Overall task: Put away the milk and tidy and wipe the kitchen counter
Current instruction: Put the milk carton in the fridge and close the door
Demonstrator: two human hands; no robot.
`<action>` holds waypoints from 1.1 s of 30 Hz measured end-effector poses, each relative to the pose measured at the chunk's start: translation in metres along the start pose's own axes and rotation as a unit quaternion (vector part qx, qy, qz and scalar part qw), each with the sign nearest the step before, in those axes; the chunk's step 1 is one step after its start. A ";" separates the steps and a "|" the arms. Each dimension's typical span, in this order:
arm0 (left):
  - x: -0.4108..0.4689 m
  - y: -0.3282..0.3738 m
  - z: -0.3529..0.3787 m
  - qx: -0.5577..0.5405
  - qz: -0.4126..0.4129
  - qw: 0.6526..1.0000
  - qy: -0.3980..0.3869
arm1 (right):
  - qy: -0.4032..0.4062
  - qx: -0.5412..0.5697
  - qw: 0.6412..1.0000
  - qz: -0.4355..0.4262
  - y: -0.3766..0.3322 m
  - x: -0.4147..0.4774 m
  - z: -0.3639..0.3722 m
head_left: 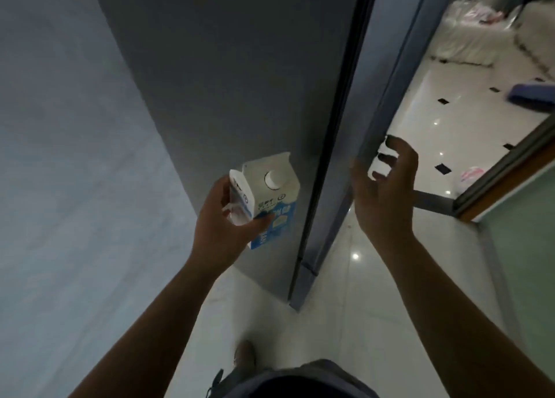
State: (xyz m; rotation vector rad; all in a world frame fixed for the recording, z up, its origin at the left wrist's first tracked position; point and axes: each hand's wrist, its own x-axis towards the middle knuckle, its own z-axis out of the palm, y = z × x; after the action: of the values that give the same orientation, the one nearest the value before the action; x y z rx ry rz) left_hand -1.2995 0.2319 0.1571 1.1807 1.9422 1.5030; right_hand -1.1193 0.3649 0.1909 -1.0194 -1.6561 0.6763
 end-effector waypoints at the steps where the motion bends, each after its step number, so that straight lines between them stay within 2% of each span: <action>1: 0.015 -0.002 -0.001 -0.005 0.007 1.000 -0.013 | 0.016 0.003 1.000 0.019 0.001 0.002 0.007; 7: 0.061 -0.008 0.000 -0.050 0.034 0.996 -0.065 | 0.089 -0.050 0.993 0.056 0.009 0.008 0.033; 13: 0.079 -0.017 0.004 -0.058 0.056 0.992 -0.102 | 0.137 -0.044 0.987 0.073 0.019 0.006 0.041; 25: 0.090 -0.021 -0.001 -0.055 0.074 0.986 -0.138 | 0.182 -0.016 0.976 0.116 0.011 0.001 0.051; 33: 0.092 -0.017 0.000 -0.054 0.091 0.983 -0.148 | 0.206 -0.039 0.972 0.102 0.015 0.000 0.050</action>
State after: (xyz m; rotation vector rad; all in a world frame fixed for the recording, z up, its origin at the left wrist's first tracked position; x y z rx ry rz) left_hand -1.3569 0.3064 0.1564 1.4715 1.5748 1.4052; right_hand -1.1626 0.3744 0.1624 -1.3022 -1.2350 0.4914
